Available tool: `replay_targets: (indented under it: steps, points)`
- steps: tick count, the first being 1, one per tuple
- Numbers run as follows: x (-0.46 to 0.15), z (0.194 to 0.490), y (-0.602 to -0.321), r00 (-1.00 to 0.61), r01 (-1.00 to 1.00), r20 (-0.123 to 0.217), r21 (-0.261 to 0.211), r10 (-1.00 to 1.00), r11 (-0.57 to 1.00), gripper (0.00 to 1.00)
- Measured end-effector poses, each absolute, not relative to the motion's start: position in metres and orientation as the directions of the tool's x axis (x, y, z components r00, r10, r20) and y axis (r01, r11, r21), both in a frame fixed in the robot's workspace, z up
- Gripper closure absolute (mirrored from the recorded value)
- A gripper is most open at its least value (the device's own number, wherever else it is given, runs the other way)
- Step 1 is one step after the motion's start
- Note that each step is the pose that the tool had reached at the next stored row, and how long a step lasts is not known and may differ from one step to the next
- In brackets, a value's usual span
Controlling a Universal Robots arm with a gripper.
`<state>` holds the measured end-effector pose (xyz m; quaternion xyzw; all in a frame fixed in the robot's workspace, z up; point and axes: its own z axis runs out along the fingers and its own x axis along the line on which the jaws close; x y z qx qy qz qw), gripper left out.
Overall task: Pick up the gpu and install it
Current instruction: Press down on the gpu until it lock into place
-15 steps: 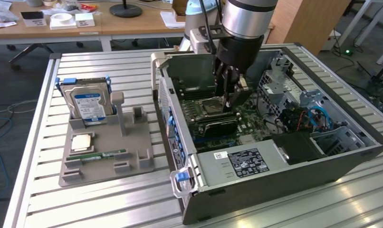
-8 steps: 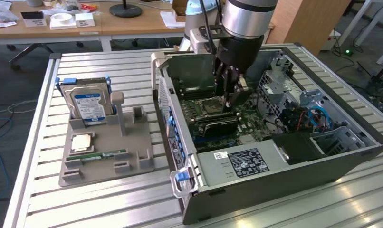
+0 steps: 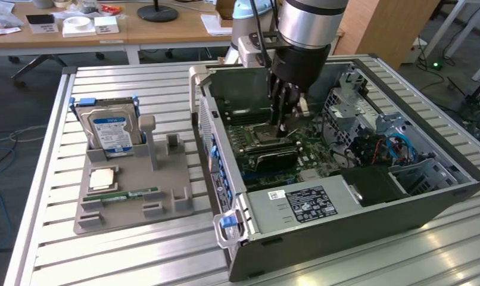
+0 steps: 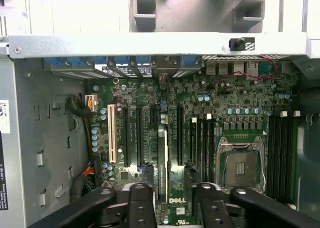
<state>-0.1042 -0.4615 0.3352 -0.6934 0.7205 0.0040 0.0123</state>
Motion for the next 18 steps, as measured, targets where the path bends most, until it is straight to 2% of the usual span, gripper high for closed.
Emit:
replay_targets:
  steps: [2,5,8,18]
  points:
    - [-0.1042,0.3351,-0.4615,-0.038,-0.999,-0.023,-0.011,-0.999,0.039,0.68]
    - [-0.1041,0.3351,-0.4615,-0.038,-0.999,-0.023,-0.01,-0.999,0.038,0.74]
    - [-0.1042,0.335,-0.4615,-0.038,-0.999,-0.023,-0.009,-0.999,0.038,0.89]
    - [-0.1042,0.3338,-0.4614,-0.038,-0.999,-0.024,-0.006,-0.999,0.038,0.89]
